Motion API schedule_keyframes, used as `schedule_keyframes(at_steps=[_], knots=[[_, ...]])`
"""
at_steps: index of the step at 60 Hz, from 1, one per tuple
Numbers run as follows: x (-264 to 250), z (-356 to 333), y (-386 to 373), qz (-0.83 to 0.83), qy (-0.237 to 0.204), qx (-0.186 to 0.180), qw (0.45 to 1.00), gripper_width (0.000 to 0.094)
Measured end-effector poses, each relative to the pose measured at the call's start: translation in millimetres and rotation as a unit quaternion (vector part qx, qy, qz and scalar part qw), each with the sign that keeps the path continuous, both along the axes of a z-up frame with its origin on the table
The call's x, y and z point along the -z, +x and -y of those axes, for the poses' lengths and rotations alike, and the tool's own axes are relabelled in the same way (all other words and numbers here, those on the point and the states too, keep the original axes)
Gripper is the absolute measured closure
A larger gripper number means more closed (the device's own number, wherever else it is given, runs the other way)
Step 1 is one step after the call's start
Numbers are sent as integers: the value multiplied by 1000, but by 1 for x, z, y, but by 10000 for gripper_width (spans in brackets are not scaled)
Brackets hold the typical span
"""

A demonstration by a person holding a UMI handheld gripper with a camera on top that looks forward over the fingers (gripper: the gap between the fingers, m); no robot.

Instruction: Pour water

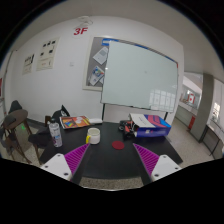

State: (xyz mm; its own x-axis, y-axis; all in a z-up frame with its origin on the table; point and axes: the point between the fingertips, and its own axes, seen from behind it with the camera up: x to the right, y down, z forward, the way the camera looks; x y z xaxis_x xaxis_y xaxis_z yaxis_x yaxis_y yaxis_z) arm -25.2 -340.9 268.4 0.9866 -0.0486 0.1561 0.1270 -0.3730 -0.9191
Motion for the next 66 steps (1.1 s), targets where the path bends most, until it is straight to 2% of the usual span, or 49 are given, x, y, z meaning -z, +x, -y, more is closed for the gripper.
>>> schedule_keyframes(at_steps=[8, 19, 30, 36, 49, 66], knots=[[19, 1, -7, -7, -17, 8, 1000, 94], [84, 2, -37, 0, -46, 19, 999, 96], [149, -12, -118, -36, -80, 10, 996, 95], [170, -43, -178, -61, -69, -10, 996, 96], [184, -147, -280, -92, -15, -42, 995, 98], [200, -253, -316, -73, 30, -43, 996, 119]])
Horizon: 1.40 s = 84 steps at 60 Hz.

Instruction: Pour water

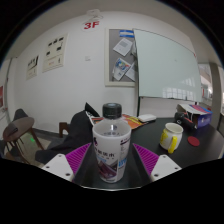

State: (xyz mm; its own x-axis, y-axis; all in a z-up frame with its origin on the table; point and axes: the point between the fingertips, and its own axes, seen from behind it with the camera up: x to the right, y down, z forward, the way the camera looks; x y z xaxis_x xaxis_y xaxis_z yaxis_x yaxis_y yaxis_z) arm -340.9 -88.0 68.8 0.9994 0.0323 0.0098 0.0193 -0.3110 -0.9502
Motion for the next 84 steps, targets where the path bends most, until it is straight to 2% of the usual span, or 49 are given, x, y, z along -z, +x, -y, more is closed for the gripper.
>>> schedule_keyframes(at_steps=[5, 8, 16, 19, 23, 33, 36, 44, 52, 58, 65, 70, 74, 79, 84], knots=[[11, -15, 4, 11, 1, 6, 1000, 213], [15, -19, 1, 12, 2, 1, 1000, 377], [12, -24, -1, 12, 18, -10, 1000, 474], [13, -24, -5, 4, 17, -20, 1000, 547], [13, -25, -7, 1, 17, -31, 999, 585], [-13, -23, -5, -33, 29, -46, 998, 586], [-38, -25, -2, -63, 45, -49, 996, 587], [-114, -34, -2, -237, 78, -86, 965, 585], [-189, -47, 16, -460, 104, -111, 875, 587], [-219, -63, 57, -621, 104, -133, 765, 590], [-207, -87, 91, -760, 82, -117, 634, 589], [-188, -101, 118, -842, 70, -94, 527, 587], [-168, -101, 129, -881, 61, -70, 464, 587], [-146, -115, 145, -914, 55, -43, 400, 589], [-130, -117, 149, -922, 53, -32, 381, 585]])
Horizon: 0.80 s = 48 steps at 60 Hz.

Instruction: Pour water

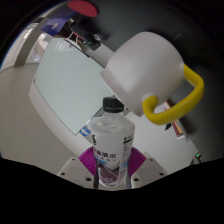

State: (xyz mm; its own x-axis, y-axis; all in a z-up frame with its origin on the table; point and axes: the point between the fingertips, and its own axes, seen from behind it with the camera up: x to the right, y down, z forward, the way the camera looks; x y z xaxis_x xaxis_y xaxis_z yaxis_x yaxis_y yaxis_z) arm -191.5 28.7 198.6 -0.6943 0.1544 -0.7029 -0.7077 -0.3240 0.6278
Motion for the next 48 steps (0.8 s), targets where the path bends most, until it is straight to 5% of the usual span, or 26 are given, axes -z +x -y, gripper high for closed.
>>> schedule_keyframes(at_steps=[11, 23, 38, 48], knots=[[-23, 11, -5, 36, 3, -21, 999, 587], [-100, 27, 6, 317, 89, 3, 944, 587], [-119, 4, 130, 761, 72, 145, 628, 589], [-38, -3, 204, 883, 7, 132, 451, 589]])
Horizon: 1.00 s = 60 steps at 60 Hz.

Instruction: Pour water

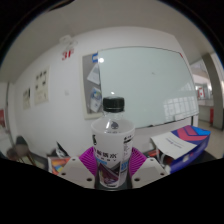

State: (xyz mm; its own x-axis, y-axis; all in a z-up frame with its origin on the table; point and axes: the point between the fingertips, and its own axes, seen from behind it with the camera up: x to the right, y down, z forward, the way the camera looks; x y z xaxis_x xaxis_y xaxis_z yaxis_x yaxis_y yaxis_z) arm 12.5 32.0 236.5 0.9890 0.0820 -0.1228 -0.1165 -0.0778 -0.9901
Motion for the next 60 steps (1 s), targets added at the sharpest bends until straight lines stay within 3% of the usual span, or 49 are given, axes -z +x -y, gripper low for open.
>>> schedule_keyframes(at_steps=[3, 11, 18, 22, 28, 38, 44, 46, 49, 60], knots=[[32, -1, 16, 33, -23, 19, 999, 590], [111, 5, 38, 78, -86, 24, 993, 587], [160, 7, 56, 74, -112, 27, 991, 589], [176, 10, 61, 71, -120, 30, 990, 577], [174, 10, 61, 80, -97, 32, 992, 578], [175, 11, 64, 75, -102, 41, 991, 394], [190, 21, 66, 76, -154, 45, 984, 70], [194, 26, 68, 75, -168, 52, 982, 119], [191, 36, 74, 79, -177, 69, 979, 84], [159, 92, 68, 105, -182, 83, 974, 91]])
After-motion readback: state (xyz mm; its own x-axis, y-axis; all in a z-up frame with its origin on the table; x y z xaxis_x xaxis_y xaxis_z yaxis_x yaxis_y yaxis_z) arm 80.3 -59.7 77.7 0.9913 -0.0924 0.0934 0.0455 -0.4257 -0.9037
